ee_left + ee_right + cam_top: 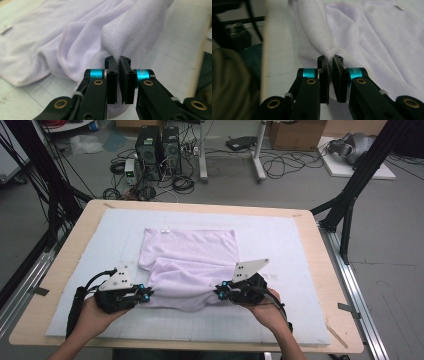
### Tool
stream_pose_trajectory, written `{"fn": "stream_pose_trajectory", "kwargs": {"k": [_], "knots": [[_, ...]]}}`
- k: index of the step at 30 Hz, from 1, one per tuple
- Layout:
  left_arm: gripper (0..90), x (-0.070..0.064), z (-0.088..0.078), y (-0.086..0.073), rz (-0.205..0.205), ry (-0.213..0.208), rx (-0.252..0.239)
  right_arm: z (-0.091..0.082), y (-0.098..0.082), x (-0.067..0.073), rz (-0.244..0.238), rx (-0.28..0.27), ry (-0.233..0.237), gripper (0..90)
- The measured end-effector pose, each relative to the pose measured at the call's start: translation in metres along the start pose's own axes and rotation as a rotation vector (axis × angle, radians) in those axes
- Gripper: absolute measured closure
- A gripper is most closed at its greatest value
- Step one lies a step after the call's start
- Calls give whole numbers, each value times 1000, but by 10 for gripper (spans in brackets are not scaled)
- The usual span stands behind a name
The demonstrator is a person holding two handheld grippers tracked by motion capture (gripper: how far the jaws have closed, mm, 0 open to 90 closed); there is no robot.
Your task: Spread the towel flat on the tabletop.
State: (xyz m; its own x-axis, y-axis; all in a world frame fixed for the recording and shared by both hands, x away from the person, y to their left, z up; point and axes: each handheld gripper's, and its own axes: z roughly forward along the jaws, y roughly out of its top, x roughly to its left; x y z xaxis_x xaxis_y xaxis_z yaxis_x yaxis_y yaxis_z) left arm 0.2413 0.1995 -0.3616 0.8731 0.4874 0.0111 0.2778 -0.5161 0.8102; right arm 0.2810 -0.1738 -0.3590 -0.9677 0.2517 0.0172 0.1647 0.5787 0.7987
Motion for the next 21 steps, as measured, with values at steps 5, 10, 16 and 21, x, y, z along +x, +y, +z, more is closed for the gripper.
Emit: {"fn": "stream_pose_trajectory", "kwargs": {"k": [5,10,16,21], "knots": [[637,-14,-19,6,20,-38,-78,-32,20,23,-29,-37,140,765],[569,-1,3,-1,23,-4,-35,-39,7,12,10,-40,56,669],[568,17,53,-15,4,-30,44,-2,-49,-12,129,8,7,602],[589,24,87,-23,28,-50,154,22,-76,-13,157,100,-44,572]]}}
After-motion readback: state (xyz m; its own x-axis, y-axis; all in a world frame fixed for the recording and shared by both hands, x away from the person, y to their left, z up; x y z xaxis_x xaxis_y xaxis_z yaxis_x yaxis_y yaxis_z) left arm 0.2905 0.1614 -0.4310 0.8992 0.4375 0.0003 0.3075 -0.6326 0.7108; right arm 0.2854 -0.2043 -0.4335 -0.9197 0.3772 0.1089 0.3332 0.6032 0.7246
